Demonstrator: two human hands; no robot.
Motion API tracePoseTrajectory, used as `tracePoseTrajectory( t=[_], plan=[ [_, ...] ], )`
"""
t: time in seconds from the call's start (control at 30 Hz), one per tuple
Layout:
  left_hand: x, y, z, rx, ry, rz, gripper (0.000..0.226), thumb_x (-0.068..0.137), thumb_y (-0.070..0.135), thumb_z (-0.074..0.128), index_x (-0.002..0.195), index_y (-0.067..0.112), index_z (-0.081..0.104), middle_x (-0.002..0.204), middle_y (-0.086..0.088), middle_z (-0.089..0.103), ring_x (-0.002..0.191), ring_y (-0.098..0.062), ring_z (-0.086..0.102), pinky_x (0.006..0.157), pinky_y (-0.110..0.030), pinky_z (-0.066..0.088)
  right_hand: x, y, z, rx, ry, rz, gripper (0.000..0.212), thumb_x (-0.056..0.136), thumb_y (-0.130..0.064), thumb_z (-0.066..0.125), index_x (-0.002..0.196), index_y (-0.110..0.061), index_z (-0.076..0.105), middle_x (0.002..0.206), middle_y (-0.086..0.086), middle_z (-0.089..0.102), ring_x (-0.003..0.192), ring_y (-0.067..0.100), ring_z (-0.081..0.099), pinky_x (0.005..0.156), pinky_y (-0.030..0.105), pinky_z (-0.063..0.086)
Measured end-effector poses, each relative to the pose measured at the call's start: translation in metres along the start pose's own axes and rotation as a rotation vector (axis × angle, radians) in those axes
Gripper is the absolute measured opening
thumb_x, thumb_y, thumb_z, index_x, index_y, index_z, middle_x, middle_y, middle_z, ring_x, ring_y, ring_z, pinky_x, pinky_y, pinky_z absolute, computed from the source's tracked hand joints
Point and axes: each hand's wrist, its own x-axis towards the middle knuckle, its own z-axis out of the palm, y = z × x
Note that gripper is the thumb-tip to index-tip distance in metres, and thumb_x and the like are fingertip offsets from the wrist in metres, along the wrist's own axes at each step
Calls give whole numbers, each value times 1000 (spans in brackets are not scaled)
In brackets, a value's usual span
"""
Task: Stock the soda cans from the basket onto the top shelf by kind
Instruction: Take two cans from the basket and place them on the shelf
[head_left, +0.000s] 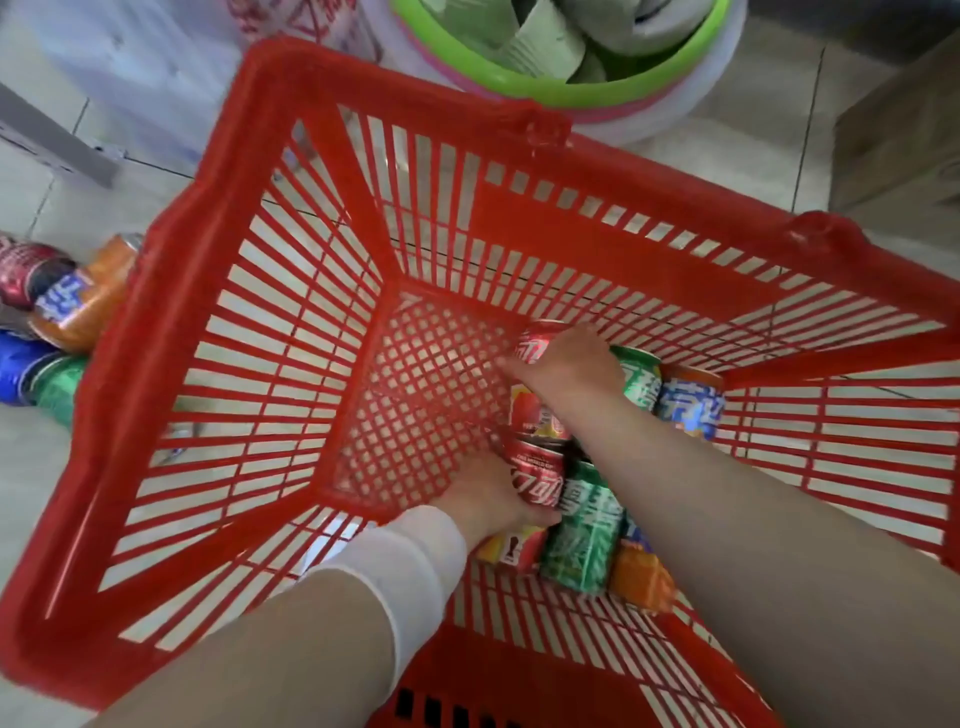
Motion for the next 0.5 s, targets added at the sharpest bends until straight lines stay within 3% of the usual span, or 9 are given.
tracePoseTrajectory(
  t=[0.1, 0.2, 0.3, 0.4, 0.5],
  plan=[
    [-2, 1, -3, -2, -4, -99, 80, 71, 41, 75, 134, 6, 39, 136, -8, 47, 124, -23, 45, 97, -23, 35, 1, -3, 1, 47, 12, 9, 107, 65, -61, 71, 139, 0, 23, 136, 13, 46, 122, 28, 50, 93, 35, 46],
    [-10, 1, -11, -71, -42, -153, 75, 63, 34, 83, 124, 8, 48, 123, -4, 57, 112, -18, 54, 87, -19, 43, -6, -3, -8, 123, -38, -4, 111, 66, -53, 75, 144, -2, 15, 142, 13, 42, 127, 27, 46, 96, 33, 44],
    [-35, 5, -30, -81, -60, -43, 64, 59, 25, 86, 114, 16, 56, 106, 2, 62, 104, -13, 57, 87, -19, 43, -25, 6, -32, 295, -16, -46, 96, 63, -45, 81, 138, -9, 33, 136, 9, 50, 122, 26, 51, 94, 32, 45],
    [-77, 15, -56, -56, -58, 56, 69, 55, 23, 87, 116, 15, 55, 108, 2, 64, 105, -15, 58, 94, -24, 44, -55, 16, -67, 466, -11, -46, 84, 57, -41, 84, 127, -11, 48, 124, 7, 61, 110, 24, 60, 93, 34, 49],
    [-132, 30, -84, -27, -42, 110, 70, 56, 25, 87, 116, 14, 51, 105, 7, 61, 101, -11, 57, 82, -16, 40, -98, 29, -105, 727, -89, -11, 72, 54, -32, 86, 117, -15, 56, 108, 4, 68, 91, 19, 66, 80, 36, 55]
  ],
)
